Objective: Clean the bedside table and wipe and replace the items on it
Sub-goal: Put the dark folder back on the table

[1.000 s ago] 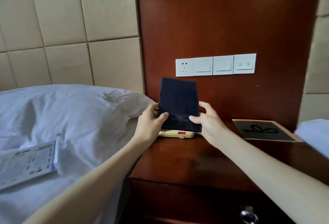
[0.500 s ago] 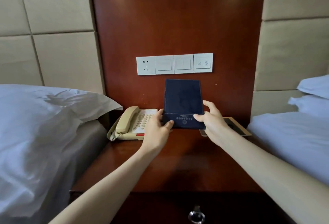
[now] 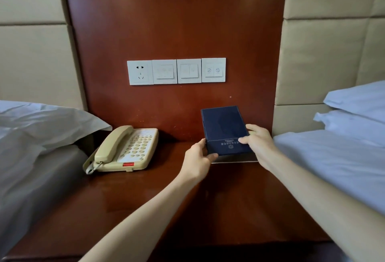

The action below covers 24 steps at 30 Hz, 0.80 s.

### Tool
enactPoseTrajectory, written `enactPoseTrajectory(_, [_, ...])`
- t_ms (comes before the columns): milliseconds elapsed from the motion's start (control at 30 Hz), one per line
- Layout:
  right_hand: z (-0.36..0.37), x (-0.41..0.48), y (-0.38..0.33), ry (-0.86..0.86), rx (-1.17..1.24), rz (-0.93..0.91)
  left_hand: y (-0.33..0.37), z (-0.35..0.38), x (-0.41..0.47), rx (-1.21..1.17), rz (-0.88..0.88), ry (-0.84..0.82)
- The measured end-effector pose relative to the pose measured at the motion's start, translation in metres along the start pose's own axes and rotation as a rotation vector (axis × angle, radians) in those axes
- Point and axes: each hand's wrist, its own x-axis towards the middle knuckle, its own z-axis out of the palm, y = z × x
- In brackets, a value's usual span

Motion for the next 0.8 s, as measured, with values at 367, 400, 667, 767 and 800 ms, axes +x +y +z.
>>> enactPoseTrajectory(367, [0.007,0.030,0.046,-0.083,-0.253,-0.032,-0.020,0.024,0.020,0.091,-0.238,0.029])
enactPoseTrajectory(400, [0.007,0.031,0.047,-0.085,-0.270,-0.040,-0.021,0.025,0.021,0.114,-0.241,0.042])
enactPoseTrajectory(667, [0.003,0.030,0.053,-0.154,-0.361,-0.017,-0.022,0.030,0.025,0.266,-0.197,-0.004])
enactPoseTrajectory(767, [0.002,0.029,0.054,-0.170,-0.369,0.024,-0.022,0.030,0.024,0.318,-0.171,-0.019])
enactPoseTrajectory(800, [0.002,0.028,0.054,-0.174,-0.370,0.030,-0.022,0.030,0.024,0.328,-0.164,-0.021])
